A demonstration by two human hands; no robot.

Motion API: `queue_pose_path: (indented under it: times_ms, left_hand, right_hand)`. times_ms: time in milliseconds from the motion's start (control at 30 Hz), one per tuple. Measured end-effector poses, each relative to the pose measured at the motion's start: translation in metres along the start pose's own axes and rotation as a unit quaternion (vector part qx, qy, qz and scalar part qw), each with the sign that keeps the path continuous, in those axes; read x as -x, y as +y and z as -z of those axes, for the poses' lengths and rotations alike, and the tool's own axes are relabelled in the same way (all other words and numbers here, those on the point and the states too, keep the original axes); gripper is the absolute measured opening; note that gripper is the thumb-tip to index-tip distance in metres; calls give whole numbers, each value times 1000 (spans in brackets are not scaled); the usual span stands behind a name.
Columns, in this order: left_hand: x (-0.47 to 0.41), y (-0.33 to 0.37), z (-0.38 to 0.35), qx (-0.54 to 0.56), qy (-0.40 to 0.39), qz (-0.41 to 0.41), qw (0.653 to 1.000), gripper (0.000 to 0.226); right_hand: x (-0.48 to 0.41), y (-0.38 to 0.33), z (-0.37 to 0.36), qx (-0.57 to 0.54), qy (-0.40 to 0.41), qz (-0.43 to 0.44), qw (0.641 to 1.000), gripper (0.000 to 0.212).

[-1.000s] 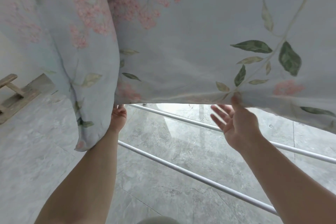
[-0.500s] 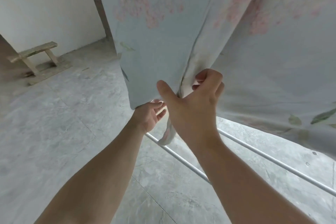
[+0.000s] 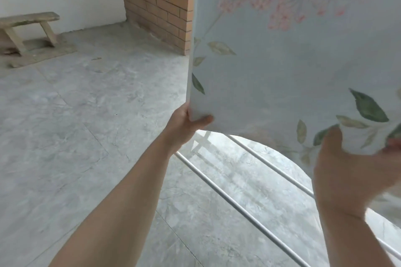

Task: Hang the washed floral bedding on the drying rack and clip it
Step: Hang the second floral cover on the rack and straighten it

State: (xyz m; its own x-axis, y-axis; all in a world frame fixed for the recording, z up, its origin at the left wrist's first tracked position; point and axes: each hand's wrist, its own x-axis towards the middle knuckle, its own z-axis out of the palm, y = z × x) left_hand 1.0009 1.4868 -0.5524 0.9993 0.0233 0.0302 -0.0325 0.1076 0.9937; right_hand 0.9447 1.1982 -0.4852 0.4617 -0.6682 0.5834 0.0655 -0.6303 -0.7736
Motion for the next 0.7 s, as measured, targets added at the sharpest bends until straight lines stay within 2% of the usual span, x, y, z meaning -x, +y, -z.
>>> queue_pose_path:
  times_ms: [67, 133, 200, 267, 300, 367, 400, 433, 567, 633, 700]
  left_hand:
    - [-7, -9, 0, 1, 28, 19, 999, 29]
    - [-10, -16, -1, 8, 29, 39, 999, 23]
    - [-12, -19, -6, -5, 23, 46, 999, 29]
    - [-10, -18, -13, -4, 11, 39, 999, 23]
    - [-10, -17, -16, 6, 2, 33, 999, 21]
    - [-8, -14, -19, 52, -19, 33, 998, 28]
    - [-6, -14, -19, 84, -28, 41, 995, 34]
    - [-5, -16, -16, 118, -32, 56, 991, 40]
    - [-13, -27, 1, 184, 1, 107, 977, 49]
    - [-21, -32, 2, 164, 46, 115, 979, 43]
    - [-33, -35, -3, 163, 71, 127, 976, 33]
  right_hand:
    - [13, -37, 0, 10, 25, 158, 987, 36]
    - [31, -93, -5, -13, -30, 371, 928, 17]
    - [36, -132, -29, 3, -193, 522, 831, 29]
    - [35, -156, -61, 126, -323, 634, 691, 41]
    - [36, -164, -75, 191, -353, 667, 627, 46]
    - [36, -174, -95, 291, -385, 686, 545, 50]
    - [34, -173, -101, 327, -393, 679, 527, 45]
    - [31, -172, -105, 351, -396, 666, 525, 39]
    - [8, -154, -108, 338, -415, 634, 558, 27]
    - [-1, -143, -102, 312, -424, 659, 538, 21]
    - [-6, -134, -94, 317, -445, 673, 499, 21]
